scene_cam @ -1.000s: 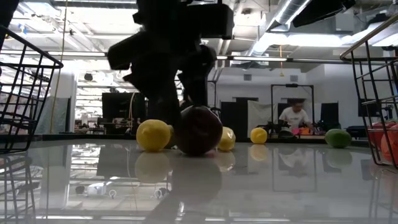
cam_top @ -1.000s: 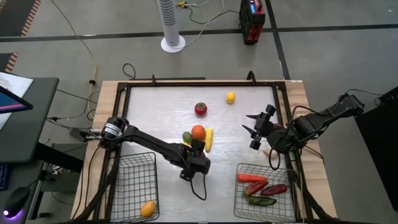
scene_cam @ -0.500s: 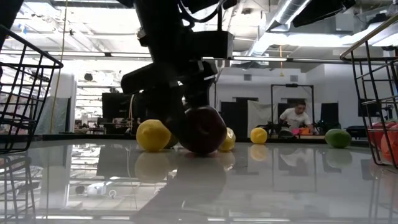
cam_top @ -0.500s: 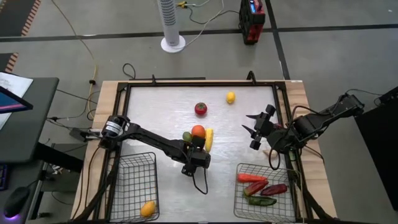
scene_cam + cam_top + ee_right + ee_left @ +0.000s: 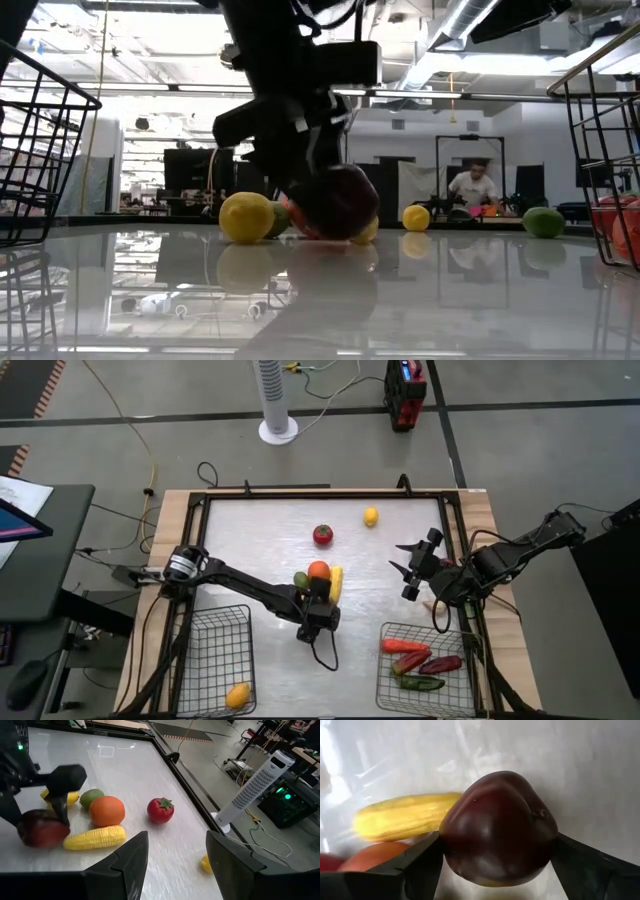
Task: Sort produce into baskets
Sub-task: Put the apple into the black wire basket
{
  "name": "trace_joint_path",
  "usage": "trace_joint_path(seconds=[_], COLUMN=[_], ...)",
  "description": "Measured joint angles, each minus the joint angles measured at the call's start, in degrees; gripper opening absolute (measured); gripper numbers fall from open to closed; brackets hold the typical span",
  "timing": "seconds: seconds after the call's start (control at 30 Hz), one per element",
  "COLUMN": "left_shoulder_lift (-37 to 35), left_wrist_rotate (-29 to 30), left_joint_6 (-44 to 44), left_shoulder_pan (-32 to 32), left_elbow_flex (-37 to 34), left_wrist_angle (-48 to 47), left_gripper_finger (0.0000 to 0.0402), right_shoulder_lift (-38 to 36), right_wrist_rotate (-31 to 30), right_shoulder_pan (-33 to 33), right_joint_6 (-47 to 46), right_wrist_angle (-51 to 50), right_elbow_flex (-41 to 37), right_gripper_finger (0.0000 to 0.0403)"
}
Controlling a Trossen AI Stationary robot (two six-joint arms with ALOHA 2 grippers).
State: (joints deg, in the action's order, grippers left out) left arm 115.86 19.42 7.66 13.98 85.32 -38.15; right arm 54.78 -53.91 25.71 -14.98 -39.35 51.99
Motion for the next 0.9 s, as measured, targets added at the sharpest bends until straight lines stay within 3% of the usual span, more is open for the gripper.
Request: trace_joint_path(seconds=[0.13, 0.23, 0.43, 0.5, 0.8, 0.9], left_shoulder_lift=[-2.6, -5.1, -10.9, -12.6, -15.2, -15.3], left_wrist_rotate=[0.4, -2.7, -17.2, -19.0, -17.1, -15.4], left_joint_6=[-1.3, -5.7, -25.7, -33.1, -59.4, -65.9], left_shoulder_pan=[0.0, 0.2, 1.7, 3.4, 17.9, 22.2], left_elbow_flex=[4.7, 9.3, 16.7, 16.8, 16.7, 16.1], left_wrist_angle=[-7.2, -14.7, -31.1, -35.0, -51.8, -51.7], left_gripper_finger=[0.0311, 0.0311, 0.0311, 0.0311, 0.0311, 0.0313], right_shoulder_lift=[0.0, 0.0, 0.0, 0.0, 0.0, 0.0], right_wrist_rotate=[0.0, 0.0, 0.0, 0.0, 0.0, 0.0], right_shoulder_pan=[0.0, 0.0, 0.0, 0.0, 0.0, 0.0], right_joint_6=[0.0, 0.0, 0.0, 0.0, -0.1, -0.1], right_wrist_angle=[0.0, 0.0, -0.1, -0.1, 0.1, 0.8], right_elbow_flex=[0.0, 0.0, 0.0, 0.0, 0.0, 0.0], right_gripper_finger=[0.0225, 0.0225, 0.0225, 0.0225, 0.0225, 0.0225])
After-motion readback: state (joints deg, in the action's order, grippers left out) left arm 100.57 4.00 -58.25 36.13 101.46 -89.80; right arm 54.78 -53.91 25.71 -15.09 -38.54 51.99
